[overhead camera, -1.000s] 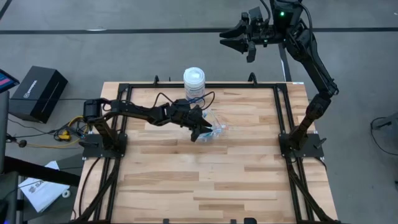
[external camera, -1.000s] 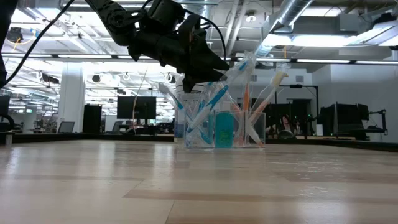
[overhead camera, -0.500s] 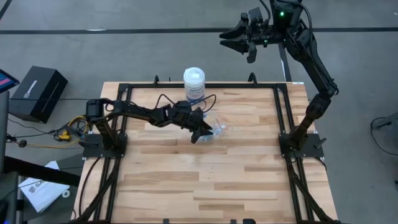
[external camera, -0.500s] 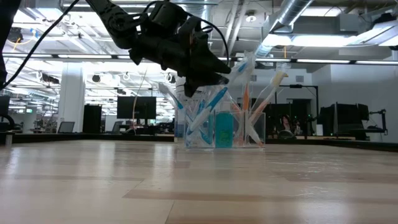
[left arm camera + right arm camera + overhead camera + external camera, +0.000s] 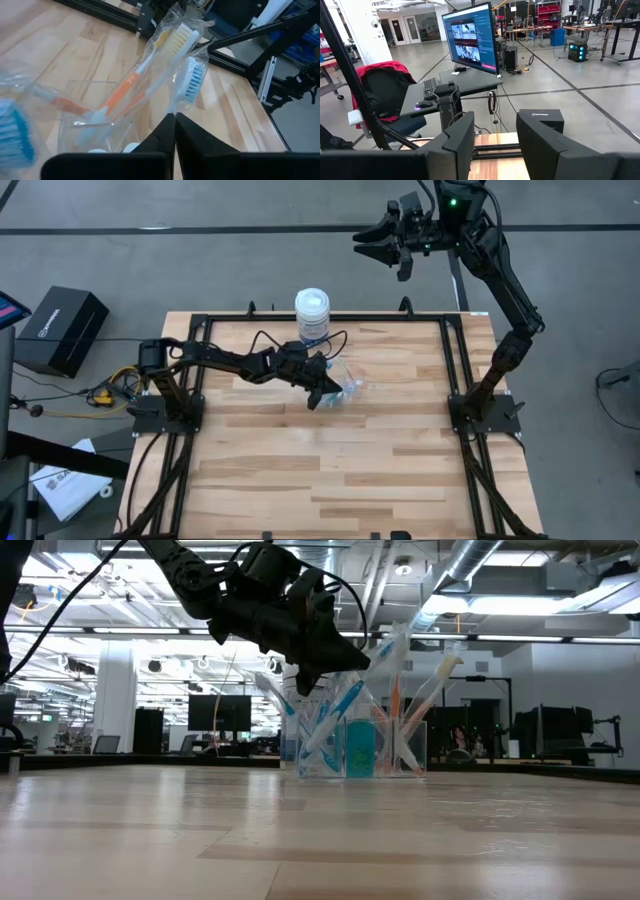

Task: Pick & Place toothbrushing station
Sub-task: Put the blue toothbrush into the transparent organizer

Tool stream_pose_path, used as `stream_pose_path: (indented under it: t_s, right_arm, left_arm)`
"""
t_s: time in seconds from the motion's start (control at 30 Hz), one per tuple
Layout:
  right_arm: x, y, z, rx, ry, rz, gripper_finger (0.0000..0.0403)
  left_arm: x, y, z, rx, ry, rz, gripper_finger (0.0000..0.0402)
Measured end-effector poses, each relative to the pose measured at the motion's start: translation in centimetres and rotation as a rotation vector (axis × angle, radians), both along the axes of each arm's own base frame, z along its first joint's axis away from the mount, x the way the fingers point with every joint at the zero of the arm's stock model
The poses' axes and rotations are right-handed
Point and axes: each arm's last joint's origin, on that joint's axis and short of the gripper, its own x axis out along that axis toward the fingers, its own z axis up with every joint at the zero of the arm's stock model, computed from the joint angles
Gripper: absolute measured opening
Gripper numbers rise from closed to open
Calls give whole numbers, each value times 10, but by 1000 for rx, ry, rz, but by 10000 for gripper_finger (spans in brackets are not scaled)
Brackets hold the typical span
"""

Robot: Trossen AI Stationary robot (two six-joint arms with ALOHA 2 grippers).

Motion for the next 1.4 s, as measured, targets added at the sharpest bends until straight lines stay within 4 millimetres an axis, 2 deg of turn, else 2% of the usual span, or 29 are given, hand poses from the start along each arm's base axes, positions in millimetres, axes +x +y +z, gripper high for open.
stream_pose_path:
  t_s: [0.37,0.53,0.8,0.97,1.17,1.4]
  right_arm:
    - [-1,-1,0,2,0,-5,139]
    - [-1,-1,0,3,0,-6,137]
    - [-5,-7,0,5,2,-30,141]
    - [-6,-8,-1,8,7,-33,137]
    - [-7,-10,-1,11,9,-40,139]
    - [-5,-9,-2,19,11,-36,133]
  left_arm:
    - [1,1,6,6,-48,15,0]
    - [1,2,10,29,-124,63,0]
    - [-6,-1,3,2,-143,109,0]
    - [-26,-7,6,20,-161,154,0]
    - [-60,-7,16,49,-244,264,0]
    - [-82,-16,2,32,-302,332,0]
